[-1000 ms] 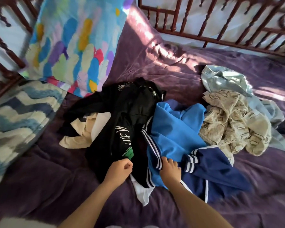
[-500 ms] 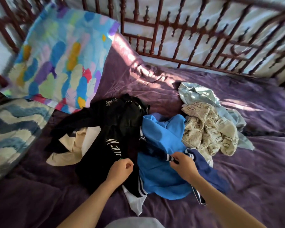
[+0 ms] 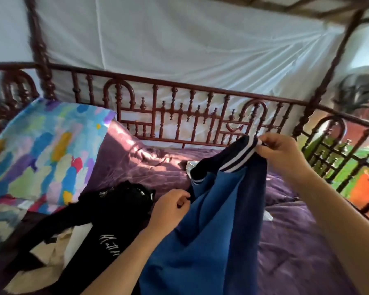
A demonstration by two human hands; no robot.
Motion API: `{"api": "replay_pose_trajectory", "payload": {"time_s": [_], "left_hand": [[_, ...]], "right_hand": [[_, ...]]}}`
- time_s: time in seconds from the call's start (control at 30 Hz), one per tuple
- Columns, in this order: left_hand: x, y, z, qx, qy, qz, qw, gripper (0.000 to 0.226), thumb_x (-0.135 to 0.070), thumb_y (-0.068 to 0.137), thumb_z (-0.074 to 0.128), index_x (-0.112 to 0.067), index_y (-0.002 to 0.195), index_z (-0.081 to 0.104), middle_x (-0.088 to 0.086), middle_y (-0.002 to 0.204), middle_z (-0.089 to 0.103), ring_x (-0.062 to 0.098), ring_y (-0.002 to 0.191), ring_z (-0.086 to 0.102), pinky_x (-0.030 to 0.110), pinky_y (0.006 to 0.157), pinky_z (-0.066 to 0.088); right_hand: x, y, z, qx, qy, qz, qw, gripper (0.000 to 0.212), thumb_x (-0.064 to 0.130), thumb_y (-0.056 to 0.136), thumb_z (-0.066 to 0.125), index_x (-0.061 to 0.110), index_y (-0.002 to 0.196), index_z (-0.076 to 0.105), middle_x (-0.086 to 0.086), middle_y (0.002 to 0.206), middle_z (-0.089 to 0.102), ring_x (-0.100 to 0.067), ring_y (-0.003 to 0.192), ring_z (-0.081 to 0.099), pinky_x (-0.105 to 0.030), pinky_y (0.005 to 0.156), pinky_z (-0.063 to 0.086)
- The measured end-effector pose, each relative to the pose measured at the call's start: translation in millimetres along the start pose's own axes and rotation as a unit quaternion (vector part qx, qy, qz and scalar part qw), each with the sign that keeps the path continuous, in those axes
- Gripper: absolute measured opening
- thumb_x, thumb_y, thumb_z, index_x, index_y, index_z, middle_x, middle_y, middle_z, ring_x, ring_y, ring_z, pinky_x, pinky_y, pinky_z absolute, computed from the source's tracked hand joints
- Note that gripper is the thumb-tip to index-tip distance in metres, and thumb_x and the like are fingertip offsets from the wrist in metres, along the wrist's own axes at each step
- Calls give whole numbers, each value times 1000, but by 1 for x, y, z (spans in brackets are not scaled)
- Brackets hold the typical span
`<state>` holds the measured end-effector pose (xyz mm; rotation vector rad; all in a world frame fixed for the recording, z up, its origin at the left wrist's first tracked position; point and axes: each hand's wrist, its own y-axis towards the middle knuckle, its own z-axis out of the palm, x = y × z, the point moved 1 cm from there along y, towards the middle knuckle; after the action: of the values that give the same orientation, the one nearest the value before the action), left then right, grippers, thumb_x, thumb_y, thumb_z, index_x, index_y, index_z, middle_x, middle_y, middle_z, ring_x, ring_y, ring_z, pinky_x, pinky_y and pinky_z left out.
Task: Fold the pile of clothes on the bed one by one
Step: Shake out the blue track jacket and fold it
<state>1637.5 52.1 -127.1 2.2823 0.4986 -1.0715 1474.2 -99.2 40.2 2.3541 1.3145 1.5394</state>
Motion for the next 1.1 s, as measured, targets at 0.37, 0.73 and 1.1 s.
{"api": "replay_pose_trajectory", "payload": {"time_s": [0.37,0.73,1.1], "left_hand": [[-109,40,-20,-46,27,121,991,31,-23,89,61,-17,119,59,-9,100,57,8,90,54,23,83,47],[-231,71,62,131,-155,165,965,33,-23,81,72,-20,112,61,-9,101,58,7,92,56,20,83,42],[-299,72,-4,-64,-282,218,932,22,-9,85,63,-23,68,61,-4,63,61,1,55,53,17,58,45]], "right_hand": [[99,30,-140,-159,78,-114,978,51,-4,89,50,28,53,68,16,46,57,2,44,51,-12,48,43],[127,-5,-239,-243,80,-106,961,49,0,88,53,26,49,68,12,50,62,0,49,57,-14,52,48],[108,-55,-302,-364,11,-49,930,26,11,89,56,22,66,60,10,55,59,-2,54,54,-14,51,47]]}}
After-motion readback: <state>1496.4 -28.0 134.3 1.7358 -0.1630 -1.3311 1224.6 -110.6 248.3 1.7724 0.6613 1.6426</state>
